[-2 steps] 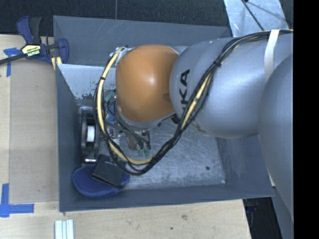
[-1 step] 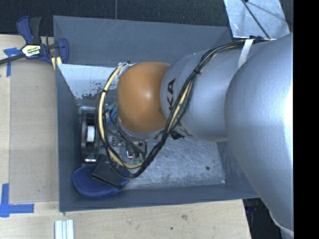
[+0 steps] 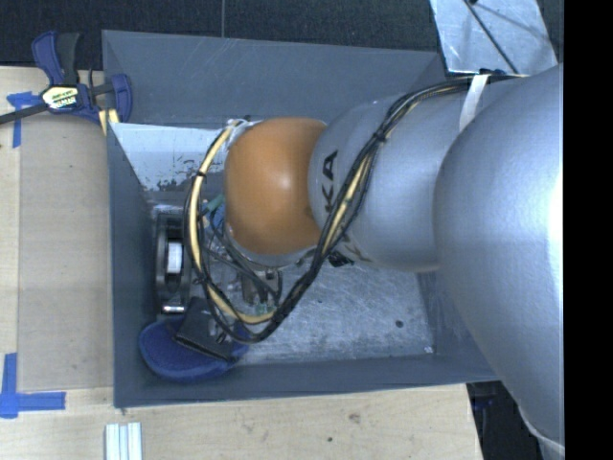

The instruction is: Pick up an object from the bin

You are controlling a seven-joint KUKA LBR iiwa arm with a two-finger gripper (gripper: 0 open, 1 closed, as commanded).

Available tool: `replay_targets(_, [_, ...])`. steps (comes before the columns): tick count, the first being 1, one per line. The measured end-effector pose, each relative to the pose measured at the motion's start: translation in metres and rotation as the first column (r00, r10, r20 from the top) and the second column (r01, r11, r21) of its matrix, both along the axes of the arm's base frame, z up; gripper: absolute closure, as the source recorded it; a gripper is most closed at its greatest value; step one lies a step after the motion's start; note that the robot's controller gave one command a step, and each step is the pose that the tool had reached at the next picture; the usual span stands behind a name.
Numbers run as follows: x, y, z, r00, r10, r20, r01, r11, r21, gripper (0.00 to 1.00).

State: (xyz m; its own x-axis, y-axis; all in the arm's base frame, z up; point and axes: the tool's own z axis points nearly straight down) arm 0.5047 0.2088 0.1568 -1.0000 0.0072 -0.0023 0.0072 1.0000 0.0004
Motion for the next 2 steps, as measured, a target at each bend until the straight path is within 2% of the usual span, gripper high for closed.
replay_targets(1, [0.0066,0.0207,-0.0816,0.974,-0.227,-0.003,0.227,0.974,-0.005,0.00])
replay_targets(2, [0.0051,0.0221,-0.0807,0.974,-0.226,-0.009,0.226,0.974,-0.006,1.00])
